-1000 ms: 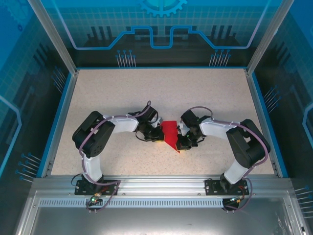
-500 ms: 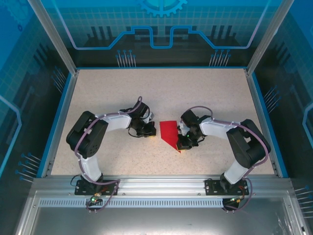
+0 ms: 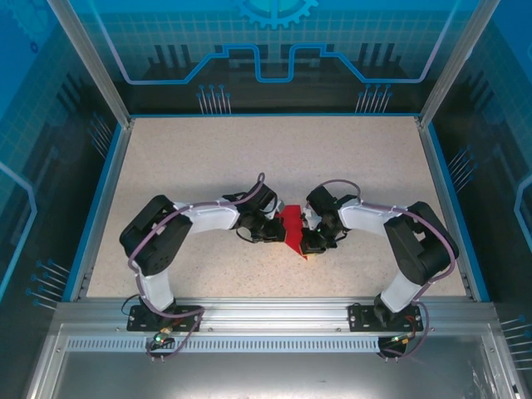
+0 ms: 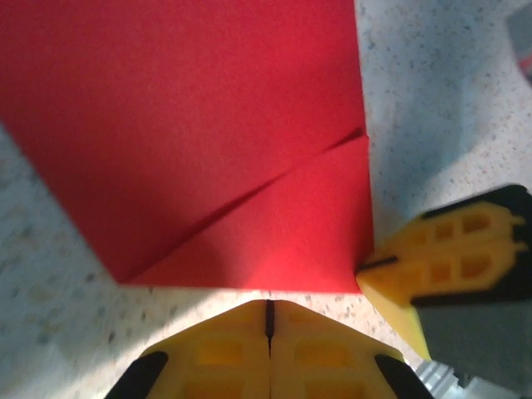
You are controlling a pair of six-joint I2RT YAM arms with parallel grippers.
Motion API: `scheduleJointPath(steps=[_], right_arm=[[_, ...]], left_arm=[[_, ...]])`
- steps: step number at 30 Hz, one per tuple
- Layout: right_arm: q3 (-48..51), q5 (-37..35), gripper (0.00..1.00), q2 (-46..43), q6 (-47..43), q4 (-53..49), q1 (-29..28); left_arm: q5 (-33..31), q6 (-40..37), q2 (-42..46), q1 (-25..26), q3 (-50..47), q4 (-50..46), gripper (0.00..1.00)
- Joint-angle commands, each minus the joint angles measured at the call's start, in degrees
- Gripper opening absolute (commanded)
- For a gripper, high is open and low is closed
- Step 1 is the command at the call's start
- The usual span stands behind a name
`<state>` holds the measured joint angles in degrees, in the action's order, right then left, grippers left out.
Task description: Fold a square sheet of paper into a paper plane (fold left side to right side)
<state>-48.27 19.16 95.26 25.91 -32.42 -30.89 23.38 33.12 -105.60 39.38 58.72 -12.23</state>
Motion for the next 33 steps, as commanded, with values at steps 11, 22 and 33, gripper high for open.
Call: scheduleJointPath(steps=[11,22,33], right_arm=[[-1.8,-5.9,0.0,-5.2,-0.1,-5.9,-3.5],[-5.8,-6.2,0.0,0.4,1.5,-4.0,-5.6],[0.0,-7.3,0.0,-0.4,2.5,-6.0,-4.8]], left_arm=[[-3.7,-0.6,-6.0,0.4,1.6,-1.7,0.05],[-4.3,-1.0,-6.0,0.4,0.8,-2.2,0.05],[-4.8,-1.4,-6.0,0.3,1.1,-3.0,0.04]])
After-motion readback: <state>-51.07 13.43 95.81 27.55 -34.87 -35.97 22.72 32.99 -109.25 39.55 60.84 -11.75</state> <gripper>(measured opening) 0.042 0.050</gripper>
